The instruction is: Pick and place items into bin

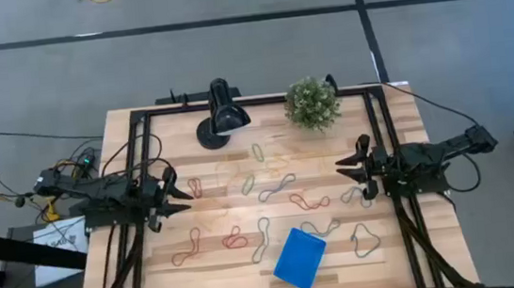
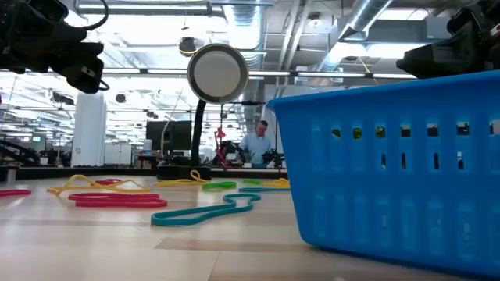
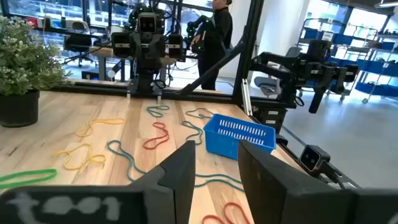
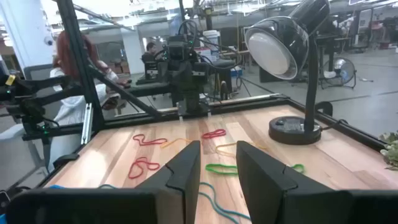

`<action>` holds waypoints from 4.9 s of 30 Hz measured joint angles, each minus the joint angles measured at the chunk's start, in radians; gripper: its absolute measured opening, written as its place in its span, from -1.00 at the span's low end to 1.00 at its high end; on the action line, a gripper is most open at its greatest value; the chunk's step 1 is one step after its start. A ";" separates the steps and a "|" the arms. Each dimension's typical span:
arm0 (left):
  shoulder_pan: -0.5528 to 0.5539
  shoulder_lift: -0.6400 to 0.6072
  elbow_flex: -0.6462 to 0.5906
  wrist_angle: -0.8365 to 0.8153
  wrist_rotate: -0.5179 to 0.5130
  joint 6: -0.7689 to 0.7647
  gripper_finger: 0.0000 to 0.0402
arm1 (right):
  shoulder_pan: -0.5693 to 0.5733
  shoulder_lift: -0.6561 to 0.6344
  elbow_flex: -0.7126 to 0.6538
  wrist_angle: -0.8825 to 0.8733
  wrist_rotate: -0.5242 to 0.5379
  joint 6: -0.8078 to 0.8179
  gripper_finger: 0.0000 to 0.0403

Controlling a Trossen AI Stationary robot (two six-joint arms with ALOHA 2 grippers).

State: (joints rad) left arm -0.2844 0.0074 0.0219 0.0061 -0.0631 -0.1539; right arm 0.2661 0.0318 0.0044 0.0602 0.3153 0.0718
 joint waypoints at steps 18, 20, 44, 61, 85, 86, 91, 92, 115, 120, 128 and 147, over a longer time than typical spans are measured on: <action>0.000 0.000 0.000 0.000 0.000 0.000 -0.45 | 0.000 0.000 0.000 0.000 0.000 0.000 -0.52; 0.000 0.000 0.000 0.000 0.000 0.000 -0.45 | 0.000 0.000 0.000 0.000 0.000 0.000 -0.52; 0.000 0.000 0.000 0.000 0.000 0.000 -0.45 | 0.000 0.000 0.000 0.000 0.000 0.000 -0.52; 0.000 0.000 0.000 0.000 0.000 0.000 -0.45 | 0.000 0.000 0.000 0.000 0.000 0.000 -0.52; 0.000 0.000 0.000 0.000 0.000 0.000 -0.45 | 0.000 0.000 0.000 0.000 0.000 0.000 -0.52; 0.000 0.000 0.000 0.000 0.000 0.000 -0.45 | 0.000 0.000 0.000 0.000 0.000 0.000 -0.52; 0.000 0.000 0.000 0.000 0.000 0.000 -0.45 | 0.000 0.000 0.000 0.000 0.000 0.000 -0.52; 0.000 0.000 0.000 0.000 0.000 0.000 -0.45 | 0.000 0.000 0.000 0.000 0.000 0.000 -0.52; 0.000 0.000 0.000 0.000 0.000 0.000 -0.45 | 0.000 0.000 0.000 0.000 0.000 0.000 -0.52; 0.000 0.000 0.000 0.000 0.000 0.000 -0.45 | 0.000 0.000 0.000 0.000 0.000 0.000 -0.52; 0.000 0.000 0.000 0.000 0.000 0.000 -0.45 | 0.000 0.000 0.000 0.000 0.000 0.000 -0.52; 0.000 0.000 -0.003 0.029 -0.014 0.079 -0.45 | 0.000 0.000 0.000 0.000 0.000 0.000 -0.52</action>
State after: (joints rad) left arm -0.2844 0.0077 0.0191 0.0353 -0.0770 -0.0748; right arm 0.2658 0.0317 0.0044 0.0602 0.3153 0.0715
